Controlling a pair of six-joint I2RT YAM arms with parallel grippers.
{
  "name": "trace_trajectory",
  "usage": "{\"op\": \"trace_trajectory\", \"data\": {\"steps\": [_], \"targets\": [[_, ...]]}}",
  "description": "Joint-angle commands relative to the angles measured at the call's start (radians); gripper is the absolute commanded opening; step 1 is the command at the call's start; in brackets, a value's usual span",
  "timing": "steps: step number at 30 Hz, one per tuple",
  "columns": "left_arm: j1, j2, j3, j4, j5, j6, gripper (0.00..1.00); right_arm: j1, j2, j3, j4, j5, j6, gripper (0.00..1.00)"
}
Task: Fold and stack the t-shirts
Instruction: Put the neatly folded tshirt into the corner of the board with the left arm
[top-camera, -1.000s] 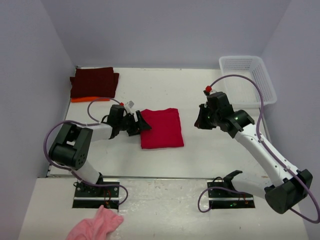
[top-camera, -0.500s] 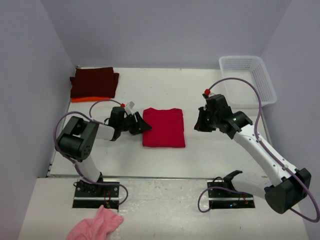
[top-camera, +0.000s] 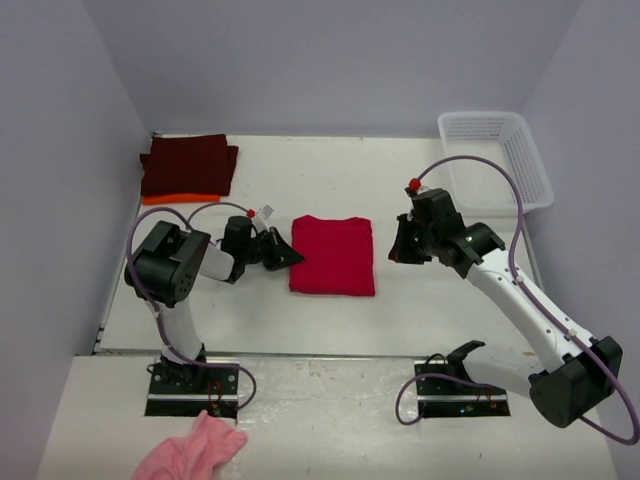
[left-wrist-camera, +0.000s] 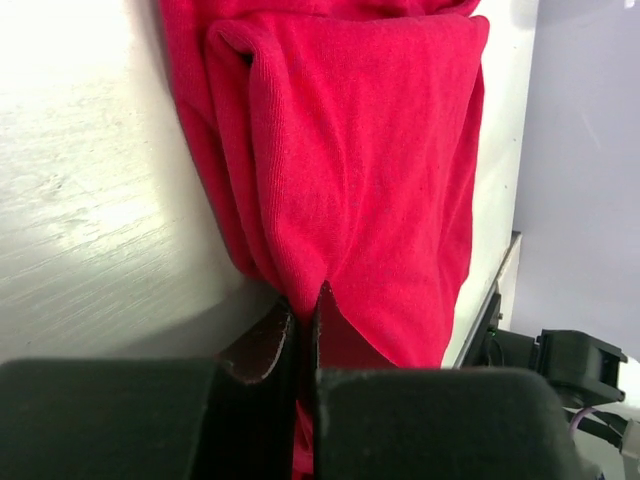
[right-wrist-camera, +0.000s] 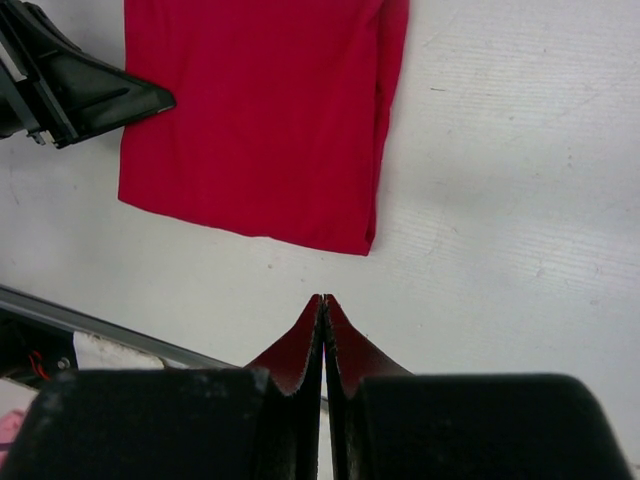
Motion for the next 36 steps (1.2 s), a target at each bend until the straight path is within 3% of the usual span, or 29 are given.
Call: {"op": "trace_trajectory", "data": {"steps": [1, 9, 20, 30, 32, 36], "targets": [[-0.003, 0.077, -0.023, -0.106, -0.068, 0.051, 0.0, -0.002, -0.006, -0.012, 0.005, -0.008, -0.011, 0.0], [0.005, 0.054, -0.01, -0.094, -0.033, 0.062, 0.0, -0.004, 0.019, -0.023, 0.023, -0.026, -0.008, 0.0], [0.043, -0.012, -0.014, -0.16, -0.021, 0.099, 0.0, -0.002, 0.178, -0.028, 0.116, -0.073, 0.003, 0.0], [0.05, -0.007, 0.003, -0.19, -0.005, 0.103, 0.0, 0.004, 0.37, 0.081, 0.15, -0.077, -0.008, 0.0], [0.05, -0.007, 0.003, -0.198, -0.008, 0.11, 0.1, 0.007, 0.381, 0.098, 0.152, -0.085, -0.007, 0.0], [0.05, -0.045, -0.003, -0.25, -0.043, 0.132, 0.46, 0.01, 0.418, 0.13, 0.146, -0.088, -0.013, 0.0]]}}
